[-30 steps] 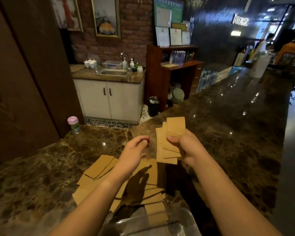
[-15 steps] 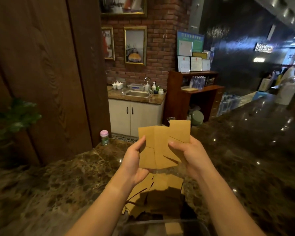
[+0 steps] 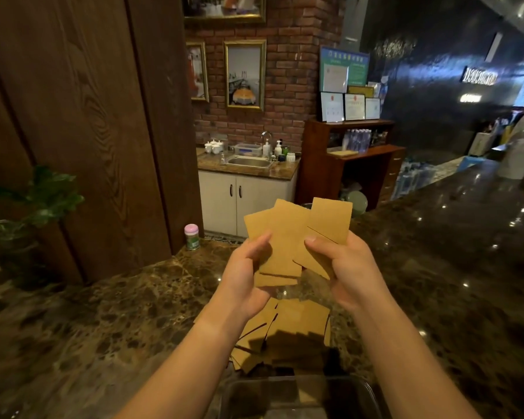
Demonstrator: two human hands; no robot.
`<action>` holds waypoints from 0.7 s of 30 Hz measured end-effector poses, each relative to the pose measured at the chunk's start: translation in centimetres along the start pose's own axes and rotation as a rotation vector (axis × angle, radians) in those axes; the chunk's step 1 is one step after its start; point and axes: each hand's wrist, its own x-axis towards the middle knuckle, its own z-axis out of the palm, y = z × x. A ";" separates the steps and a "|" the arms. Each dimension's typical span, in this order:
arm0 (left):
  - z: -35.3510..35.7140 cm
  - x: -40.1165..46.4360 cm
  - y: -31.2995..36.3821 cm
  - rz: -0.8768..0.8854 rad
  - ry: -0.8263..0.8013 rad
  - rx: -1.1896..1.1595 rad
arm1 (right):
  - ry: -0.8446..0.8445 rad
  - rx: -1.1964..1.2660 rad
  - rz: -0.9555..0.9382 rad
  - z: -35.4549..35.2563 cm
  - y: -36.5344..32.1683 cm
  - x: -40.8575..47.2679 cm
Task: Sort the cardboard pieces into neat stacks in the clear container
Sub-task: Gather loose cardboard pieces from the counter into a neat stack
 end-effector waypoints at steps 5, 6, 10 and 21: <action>-0.1 0.3 -0.1 0.129 0.172 0.198 | -0.066 -0.168 -0.045 -0.7 -0.4 0.2; -0.2 0.2 0.0 0.135 0.184 0.222 | -0.088 -0.208 -0.047 -0.9 -0.7 0.3; -0.5 0.0 0.3 0.105 0.135 0.390 | -0.175 -0.295 -0.009 -1.7 -2.3 1.3; -0.9 0.9 -1.0 0.153 0.181 0.083 | 0.243 0.096 0.009 -0.4 1.4 0.7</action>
